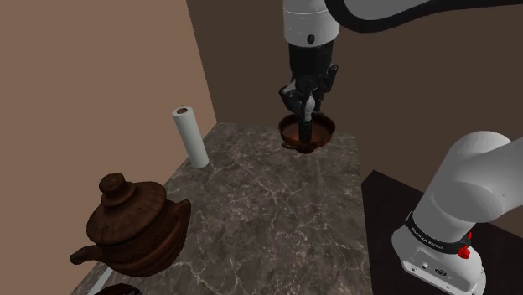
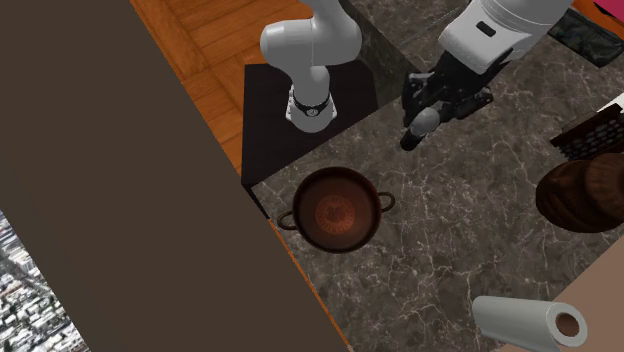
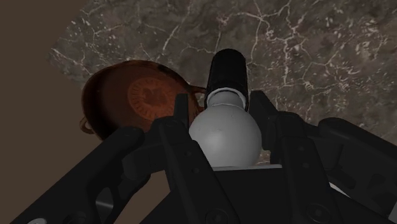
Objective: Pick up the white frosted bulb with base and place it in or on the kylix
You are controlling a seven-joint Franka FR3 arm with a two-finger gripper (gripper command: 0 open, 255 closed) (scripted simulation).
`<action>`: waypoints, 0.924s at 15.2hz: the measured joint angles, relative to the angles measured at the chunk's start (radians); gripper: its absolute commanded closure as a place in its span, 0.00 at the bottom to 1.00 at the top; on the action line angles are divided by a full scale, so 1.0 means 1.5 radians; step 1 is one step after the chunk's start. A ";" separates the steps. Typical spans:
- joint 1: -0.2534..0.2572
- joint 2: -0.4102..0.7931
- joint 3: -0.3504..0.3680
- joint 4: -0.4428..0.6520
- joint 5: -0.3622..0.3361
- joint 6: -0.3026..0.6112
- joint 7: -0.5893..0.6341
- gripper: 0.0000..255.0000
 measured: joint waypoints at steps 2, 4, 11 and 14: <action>-0.007 0.005 -0.018 -0.002 -0.011 0.007 -0.021 1.00; -0.022 0.027 -0.039 0.015 -0.030 0.013 -0.047 1.00; -0.064 0.082 -0.118 0.042 -0.082 0.048 -0.143 1.00; -0.080 0.115 -0.145 0.065 -0.100 0.061 -0.177 1.00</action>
